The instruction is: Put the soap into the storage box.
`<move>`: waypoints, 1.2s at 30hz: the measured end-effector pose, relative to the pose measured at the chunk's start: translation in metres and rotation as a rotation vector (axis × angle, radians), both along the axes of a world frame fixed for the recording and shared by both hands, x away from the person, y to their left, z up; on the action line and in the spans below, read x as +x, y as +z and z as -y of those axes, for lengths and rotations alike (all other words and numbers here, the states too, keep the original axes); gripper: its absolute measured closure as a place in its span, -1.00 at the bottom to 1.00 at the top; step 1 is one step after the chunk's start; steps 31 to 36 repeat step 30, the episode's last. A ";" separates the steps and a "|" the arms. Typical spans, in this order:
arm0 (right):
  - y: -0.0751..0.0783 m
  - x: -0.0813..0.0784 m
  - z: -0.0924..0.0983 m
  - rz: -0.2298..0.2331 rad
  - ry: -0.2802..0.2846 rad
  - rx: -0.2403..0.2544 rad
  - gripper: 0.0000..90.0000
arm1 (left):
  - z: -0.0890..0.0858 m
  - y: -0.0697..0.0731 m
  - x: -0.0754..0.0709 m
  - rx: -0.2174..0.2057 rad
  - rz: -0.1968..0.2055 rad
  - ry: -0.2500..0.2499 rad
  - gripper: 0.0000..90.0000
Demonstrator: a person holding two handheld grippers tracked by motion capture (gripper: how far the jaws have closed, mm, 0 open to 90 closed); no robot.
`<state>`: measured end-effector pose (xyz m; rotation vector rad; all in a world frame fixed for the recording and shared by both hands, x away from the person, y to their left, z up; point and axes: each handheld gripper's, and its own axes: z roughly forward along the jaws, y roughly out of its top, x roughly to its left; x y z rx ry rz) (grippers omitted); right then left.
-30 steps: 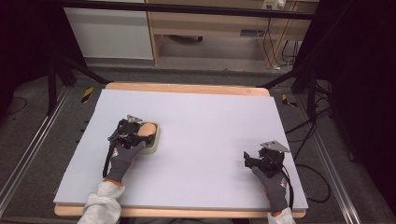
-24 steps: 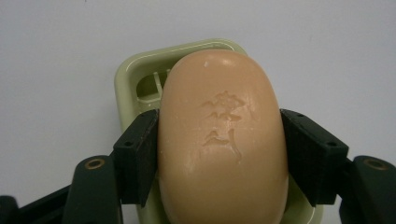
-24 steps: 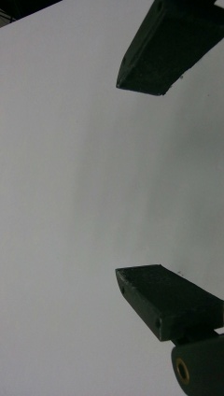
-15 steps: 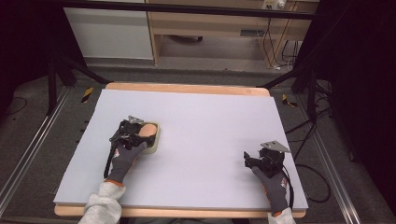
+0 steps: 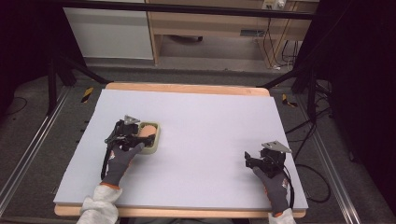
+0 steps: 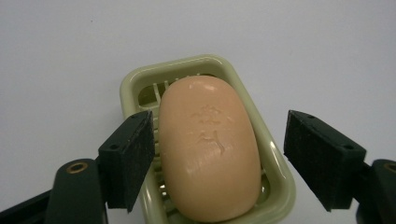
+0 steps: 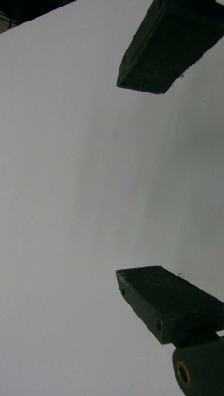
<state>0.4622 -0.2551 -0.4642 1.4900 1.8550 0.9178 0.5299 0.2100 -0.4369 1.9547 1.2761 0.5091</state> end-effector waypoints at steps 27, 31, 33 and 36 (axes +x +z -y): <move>-0.009 -0.011 0.033 -0.046 -0.028 0.001 -0.87 | -0.056 -0.018 -0.069 -0.031 0.047 0.004 -0.51; -0.009 -0.011 0.031 -0.056 -0.019 -0.010 -0.87 | -0.067 -0.022 -0.075 -0.031 0.041 0.022 -0.51; -0.009 -0.011 0.031 -0.056 -0.019 -0.010 -0.87 | -0.067 -0.022 -0.075 -0.031 0.041 0.022 -0.51; -0.009 -0.011 0.031 -0.056 -0.019 -0.010 -0.87 | -0.067 -0.022 -0.075 -0.031 0.041 0.022 -0.51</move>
